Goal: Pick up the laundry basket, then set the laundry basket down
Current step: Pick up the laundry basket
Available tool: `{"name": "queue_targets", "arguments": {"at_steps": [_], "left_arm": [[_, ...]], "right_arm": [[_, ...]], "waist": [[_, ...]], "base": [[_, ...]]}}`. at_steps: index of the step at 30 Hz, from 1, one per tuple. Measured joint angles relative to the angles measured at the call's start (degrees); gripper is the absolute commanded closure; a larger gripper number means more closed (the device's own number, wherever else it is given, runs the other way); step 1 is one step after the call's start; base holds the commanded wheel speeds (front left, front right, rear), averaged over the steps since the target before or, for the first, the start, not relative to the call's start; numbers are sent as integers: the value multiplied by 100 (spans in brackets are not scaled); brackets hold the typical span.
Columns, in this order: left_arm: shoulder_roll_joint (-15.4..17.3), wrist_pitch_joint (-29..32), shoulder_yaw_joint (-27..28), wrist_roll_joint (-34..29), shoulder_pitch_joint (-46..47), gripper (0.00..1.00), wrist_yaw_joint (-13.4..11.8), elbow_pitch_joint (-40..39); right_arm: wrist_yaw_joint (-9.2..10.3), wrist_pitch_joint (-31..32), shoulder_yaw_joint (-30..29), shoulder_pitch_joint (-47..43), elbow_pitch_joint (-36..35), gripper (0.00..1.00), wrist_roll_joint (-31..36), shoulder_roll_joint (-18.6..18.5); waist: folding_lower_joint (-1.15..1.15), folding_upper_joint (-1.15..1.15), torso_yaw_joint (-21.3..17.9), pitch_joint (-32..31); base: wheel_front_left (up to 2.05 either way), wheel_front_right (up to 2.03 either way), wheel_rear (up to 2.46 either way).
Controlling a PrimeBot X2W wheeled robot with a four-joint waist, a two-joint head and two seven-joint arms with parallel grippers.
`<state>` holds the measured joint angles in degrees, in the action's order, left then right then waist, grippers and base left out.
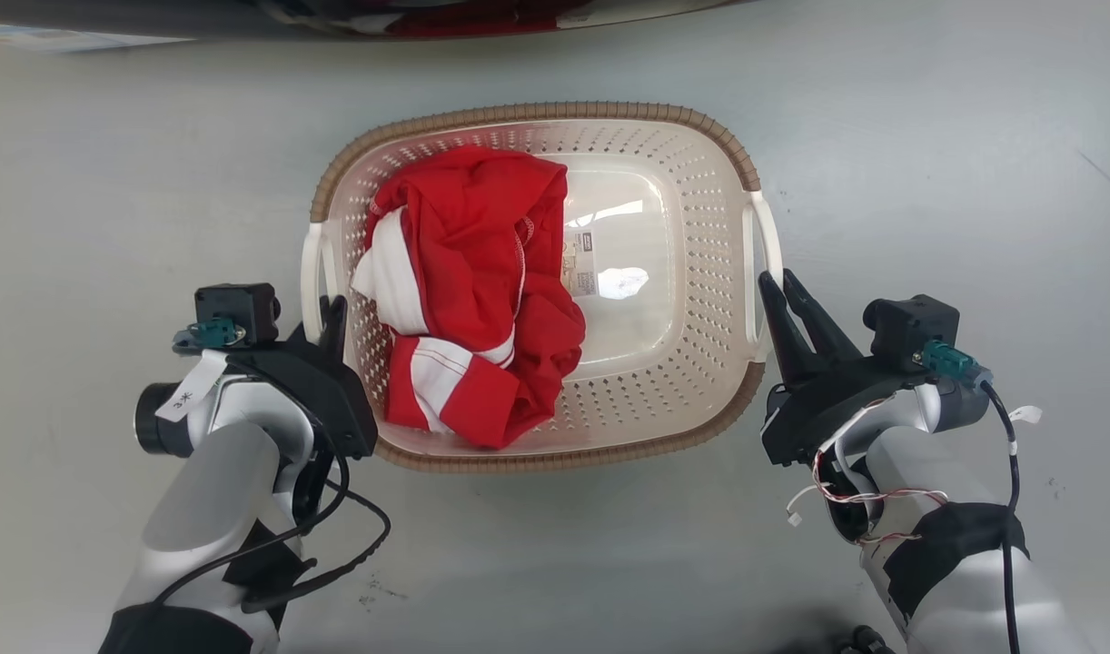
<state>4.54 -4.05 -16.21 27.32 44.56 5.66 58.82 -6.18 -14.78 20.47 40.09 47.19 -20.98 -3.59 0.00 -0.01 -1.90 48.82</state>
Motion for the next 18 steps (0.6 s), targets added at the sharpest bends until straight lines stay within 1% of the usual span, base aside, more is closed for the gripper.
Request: {"name": "queue_targets", "arguments": {"at_steps": [10, 18], "left_arm": [[-180, 43, -57, 130, -14, 100, 91, 400], [-266, 34, -85, 178, -20, 100, 126, 661]], "right_arm": [[-88, 10, 112, 150, 498, 100, 34, -120], [-97, 10, 180, 145, 915, 100, 32, -111]], "waist": [[0, 0, 87, -292], [0, 1, 159, -681]], "base": [[0, 0, 0], [0, 0, 0]]}}
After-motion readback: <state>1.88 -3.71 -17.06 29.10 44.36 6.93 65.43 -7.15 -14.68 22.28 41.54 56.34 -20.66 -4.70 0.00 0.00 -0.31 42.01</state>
